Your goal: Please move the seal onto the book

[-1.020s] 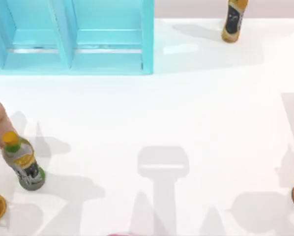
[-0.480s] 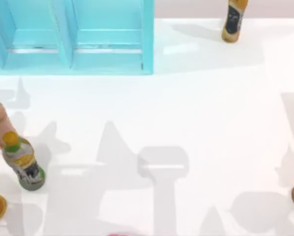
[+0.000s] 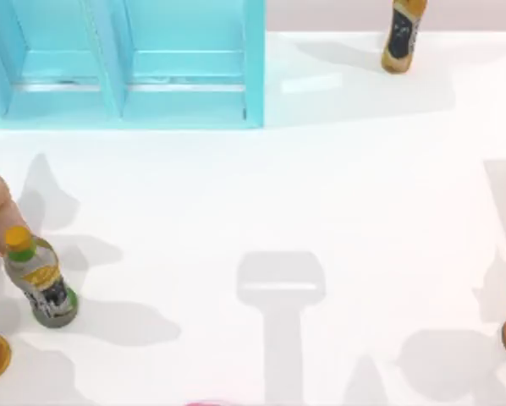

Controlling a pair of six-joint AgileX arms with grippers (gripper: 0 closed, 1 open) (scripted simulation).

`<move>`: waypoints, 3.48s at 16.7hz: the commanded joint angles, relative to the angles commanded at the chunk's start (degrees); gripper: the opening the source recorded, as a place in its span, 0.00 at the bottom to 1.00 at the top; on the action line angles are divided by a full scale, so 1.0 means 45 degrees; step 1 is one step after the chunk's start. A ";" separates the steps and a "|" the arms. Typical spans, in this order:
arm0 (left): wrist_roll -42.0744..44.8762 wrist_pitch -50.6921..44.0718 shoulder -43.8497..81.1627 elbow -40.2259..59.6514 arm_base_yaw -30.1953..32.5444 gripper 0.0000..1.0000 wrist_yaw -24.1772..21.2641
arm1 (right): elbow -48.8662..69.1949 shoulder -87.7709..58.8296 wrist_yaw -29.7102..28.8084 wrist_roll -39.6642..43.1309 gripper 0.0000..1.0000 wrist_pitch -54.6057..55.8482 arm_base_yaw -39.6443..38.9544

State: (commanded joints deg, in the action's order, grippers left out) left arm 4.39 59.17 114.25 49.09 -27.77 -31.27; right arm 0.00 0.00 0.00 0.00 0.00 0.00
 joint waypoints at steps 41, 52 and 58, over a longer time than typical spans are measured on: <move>-0.0141 -0.1162 0.5569 0.6633 0.0947 0.10 0.0823 | 0.0000 0.0000 0.0000 0.0000 1.00 0.0000 0.0000; -0.0129 -0.1187 0.5526 0.6599 0.0923 0.00 0.0813 | 0.0000 0.0000 0.0000 0.0000 1.00 0.0000 0.0000; -0.0015 -0.3093 0.2939 0.4995 -0.0429 0.00 0.0153 | 0.0000 0.0000 0.0000 0.0000 1.00 0.0000 0.0000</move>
State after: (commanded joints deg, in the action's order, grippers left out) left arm 4.33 45.25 127.47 71.56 -29.70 -30.58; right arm 0.00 0.00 0.00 0.00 0.00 0.00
